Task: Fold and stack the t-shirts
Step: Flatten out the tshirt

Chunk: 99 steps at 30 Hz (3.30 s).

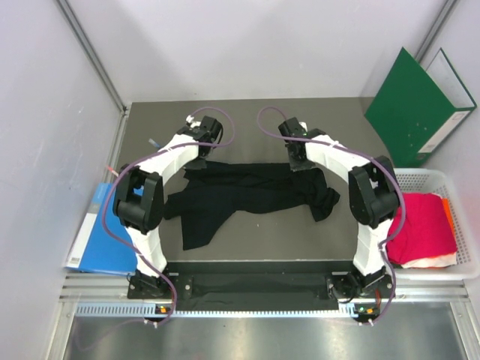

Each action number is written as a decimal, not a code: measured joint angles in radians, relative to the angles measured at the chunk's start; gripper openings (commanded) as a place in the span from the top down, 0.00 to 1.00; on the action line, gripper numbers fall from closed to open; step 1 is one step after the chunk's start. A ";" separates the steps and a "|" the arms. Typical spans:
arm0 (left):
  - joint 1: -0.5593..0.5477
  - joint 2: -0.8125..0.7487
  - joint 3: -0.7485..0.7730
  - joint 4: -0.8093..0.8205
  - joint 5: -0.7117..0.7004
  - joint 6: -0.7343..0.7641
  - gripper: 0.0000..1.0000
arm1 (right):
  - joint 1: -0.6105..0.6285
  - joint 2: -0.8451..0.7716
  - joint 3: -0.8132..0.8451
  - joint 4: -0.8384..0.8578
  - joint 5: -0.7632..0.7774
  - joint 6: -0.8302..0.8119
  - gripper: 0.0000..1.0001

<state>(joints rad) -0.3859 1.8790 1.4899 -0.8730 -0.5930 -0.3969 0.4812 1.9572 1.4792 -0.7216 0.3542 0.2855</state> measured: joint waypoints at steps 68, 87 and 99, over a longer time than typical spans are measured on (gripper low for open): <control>-0.001 -0.563 0.870 0.163 -0.076 0.296 1.00 | -0.076 -0.966 0.426 0.195 -0.014 -0.159 1.00; -0.005 -0.635 0.978 0.240 -0.071 0.401 1.00 | -0.076 -1.044 0.501 0.153 -0.011 -0.106 1.00; -0.005 -0.376 0.760 0.125 -0.037 0.330 1.00 | -0.077 -1.057 -0.042 0.219 0.043 -0.106 1.00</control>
<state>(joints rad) -0.3904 1.5032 2.2498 -0.7483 -0.6304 -0.0673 0.4046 0.9005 1.4368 -0.5030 0.3977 0.1795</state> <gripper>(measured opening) 0.013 0.013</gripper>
